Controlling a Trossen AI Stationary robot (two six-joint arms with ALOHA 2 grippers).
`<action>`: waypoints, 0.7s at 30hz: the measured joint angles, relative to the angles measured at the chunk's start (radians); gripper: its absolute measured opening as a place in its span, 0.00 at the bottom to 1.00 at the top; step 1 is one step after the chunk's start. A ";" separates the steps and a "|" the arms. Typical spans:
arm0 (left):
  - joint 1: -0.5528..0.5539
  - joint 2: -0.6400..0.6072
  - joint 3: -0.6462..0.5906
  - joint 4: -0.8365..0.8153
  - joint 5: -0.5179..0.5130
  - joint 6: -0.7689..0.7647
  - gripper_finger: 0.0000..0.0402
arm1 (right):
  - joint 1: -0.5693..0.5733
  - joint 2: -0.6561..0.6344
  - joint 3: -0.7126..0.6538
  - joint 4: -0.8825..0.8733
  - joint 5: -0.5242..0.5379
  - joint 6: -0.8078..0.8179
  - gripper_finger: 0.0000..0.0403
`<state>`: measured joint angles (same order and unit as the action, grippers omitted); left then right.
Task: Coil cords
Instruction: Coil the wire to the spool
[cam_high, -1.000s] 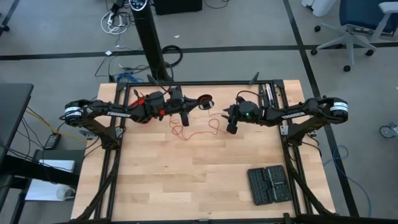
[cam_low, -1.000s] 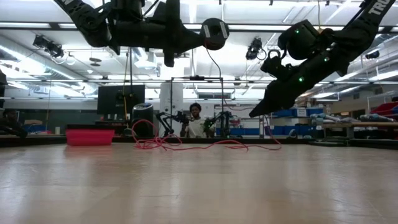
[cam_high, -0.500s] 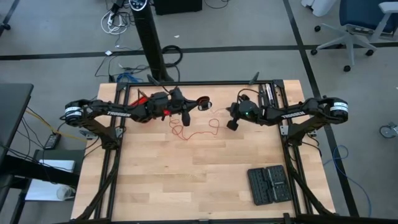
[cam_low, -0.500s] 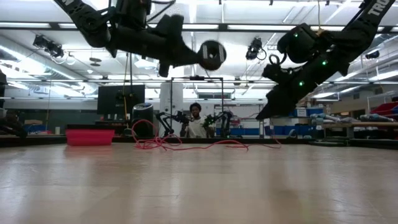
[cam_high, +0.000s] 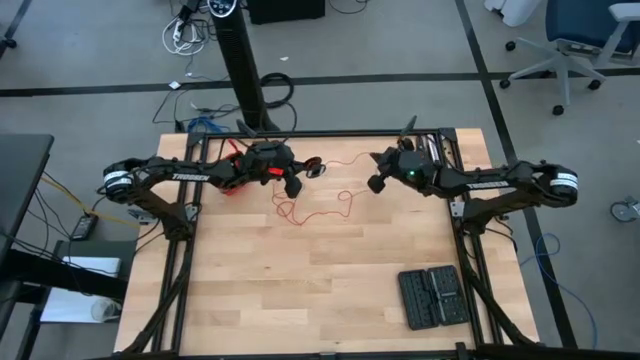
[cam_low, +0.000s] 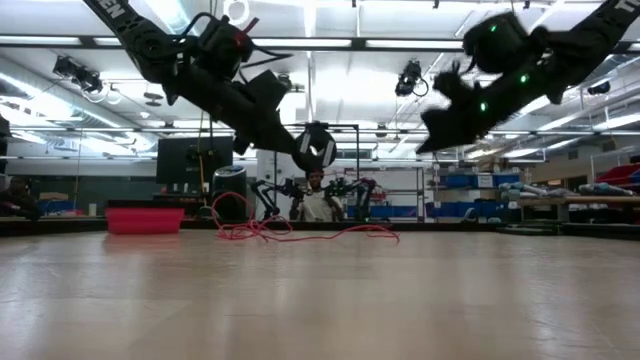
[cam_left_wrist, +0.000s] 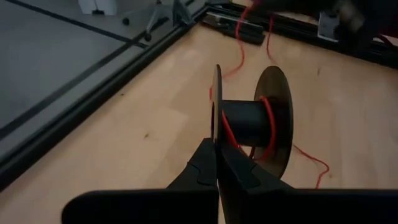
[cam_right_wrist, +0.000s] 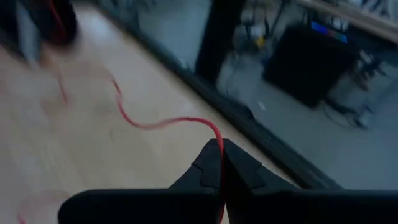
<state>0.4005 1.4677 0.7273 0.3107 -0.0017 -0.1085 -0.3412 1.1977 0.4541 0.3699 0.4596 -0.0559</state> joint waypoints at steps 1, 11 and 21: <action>0.001 0.000 0.000 -0.004 0.002 0.000 0.00 | 0.006 -0.016 0.000 0.026 -0.015 0.001 0.00; -0.003 0.000 0.000 -0.010 0.039 0.030 0.00 | 0.092 -0.137 0.000 0.248 -0.158 0.053 0.00; -0.003 0.000 0.000 -0.019 0.033 0.072 0.00 | 0.156 -0.176 0.000 0.465 -0.195 0.025 0.00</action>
<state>0.3971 1.4677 0.7273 0.2916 0.0309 -0.0368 -0.1848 1.0218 0.4545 0.8351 0.2649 -0.0314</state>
